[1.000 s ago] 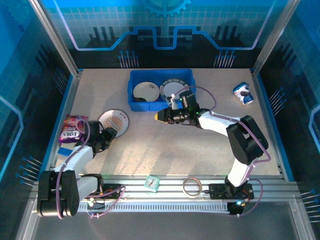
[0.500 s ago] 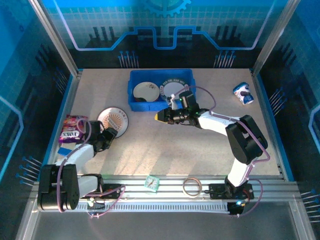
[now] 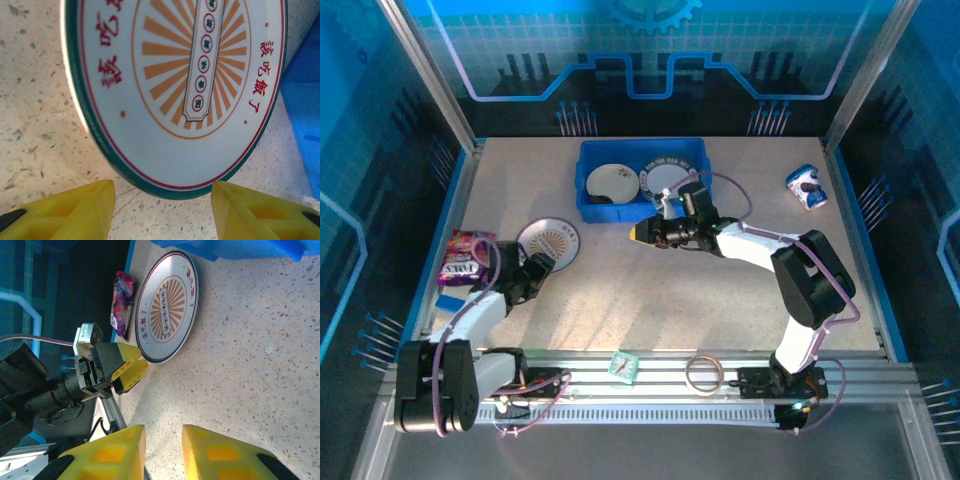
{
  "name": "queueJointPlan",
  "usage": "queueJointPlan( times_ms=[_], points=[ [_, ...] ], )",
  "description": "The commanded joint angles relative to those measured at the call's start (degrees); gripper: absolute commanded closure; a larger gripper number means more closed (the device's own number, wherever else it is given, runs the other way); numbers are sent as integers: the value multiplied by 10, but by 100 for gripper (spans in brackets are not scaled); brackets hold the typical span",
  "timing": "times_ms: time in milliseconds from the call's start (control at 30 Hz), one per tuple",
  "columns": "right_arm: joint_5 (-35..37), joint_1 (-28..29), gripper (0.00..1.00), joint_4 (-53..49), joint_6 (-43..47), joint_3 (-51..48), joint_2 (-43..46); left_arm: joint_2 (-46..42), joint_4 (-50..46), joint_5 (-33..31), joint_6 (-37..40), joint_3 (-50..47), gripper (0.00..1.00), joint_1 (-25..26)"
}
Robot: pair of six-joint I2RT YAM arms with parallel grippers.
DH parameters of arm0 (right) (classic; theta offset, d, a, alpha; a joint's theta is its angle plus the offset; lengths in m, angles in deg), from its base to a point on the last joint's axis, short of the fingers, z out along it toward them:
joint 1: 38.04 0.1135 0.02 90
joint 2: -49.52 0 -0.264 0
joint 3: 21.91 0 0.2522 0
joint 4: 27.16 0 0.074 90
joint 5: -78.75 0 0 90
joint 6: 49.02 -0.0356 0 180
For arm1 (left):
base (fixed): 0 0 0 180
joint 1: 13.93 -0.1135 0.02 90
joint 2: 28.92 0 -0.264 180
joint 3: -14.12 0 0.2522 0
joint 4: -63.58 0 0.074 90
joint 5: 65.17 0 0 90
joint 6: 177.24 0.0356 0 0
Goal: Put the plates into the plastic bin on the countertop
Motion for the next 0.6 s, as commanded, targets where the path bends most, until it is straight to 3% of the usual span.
queueJointPlan(
  times_ms=[0, 167, 567],
  points=[
    [4, 6, 74, 9, -4, -2, -5, -34, -46, -9, 7, -2, 44, -6],
    [-2, 6, 74, 20, -12, 1, -13, -58, -66, -27, 15, -6, 42, -6],
    [4, 0, 75, 15, -9, -7, -9, 23, 17, -27, 4, -8, 52, -6]
  ],
)
